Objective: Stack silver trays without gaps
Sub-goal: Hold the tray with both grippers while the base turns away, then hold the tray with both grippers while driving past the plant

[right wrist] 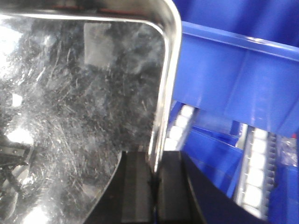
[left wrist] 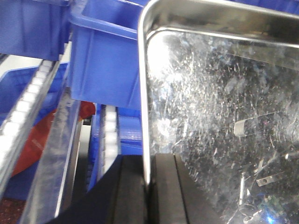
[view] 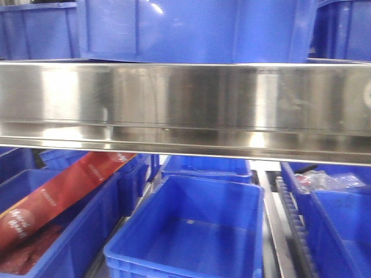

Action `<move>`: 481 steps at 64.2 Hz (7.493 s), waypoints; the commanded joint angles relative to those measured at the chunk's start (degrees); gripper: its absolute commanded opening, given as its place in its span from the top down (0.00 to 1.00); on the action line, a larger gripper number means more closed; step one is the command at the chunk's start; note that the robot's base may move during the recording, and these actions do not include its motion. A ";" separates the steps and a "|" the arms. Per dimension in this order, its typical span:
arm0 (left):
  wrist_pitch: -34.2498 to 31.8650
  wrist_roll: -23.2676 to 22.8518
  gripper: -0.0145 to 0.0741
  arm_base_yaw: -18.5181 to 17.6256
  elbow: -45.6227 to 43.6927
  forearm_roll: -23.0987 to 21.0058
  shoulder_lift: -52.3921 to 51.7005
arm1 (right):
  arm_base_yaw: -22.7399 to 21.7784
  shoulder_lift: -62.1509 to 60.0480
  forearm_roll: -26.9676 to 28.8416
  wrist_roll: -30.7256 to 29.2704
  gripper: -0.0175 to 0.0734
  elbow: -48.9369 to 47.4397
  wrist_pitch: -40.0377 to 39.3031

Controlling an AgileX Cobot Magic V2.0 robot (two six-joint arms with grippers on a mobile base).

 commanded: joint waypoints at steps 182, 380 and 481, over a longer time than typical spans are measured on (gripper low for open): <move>-3.51 0.23 0.85 -0.58 -0.43 -1.20 -0.10 | 0.40 -0.42 -0.99 -1.07 0.88 -0.28 -3.65; -3.51 0.23 0.85 -0.58 -0.43 -1.20 -0.10 | 0.40 -0.42 -0.99 -1.07 0.88 -0.28 -4.98; -3.51 0.23 0.85 -0.58 -0.43 -1.20 0.00 | 0.40 -0.42 -0.99 -1.07 0.88 -0.28 -7.11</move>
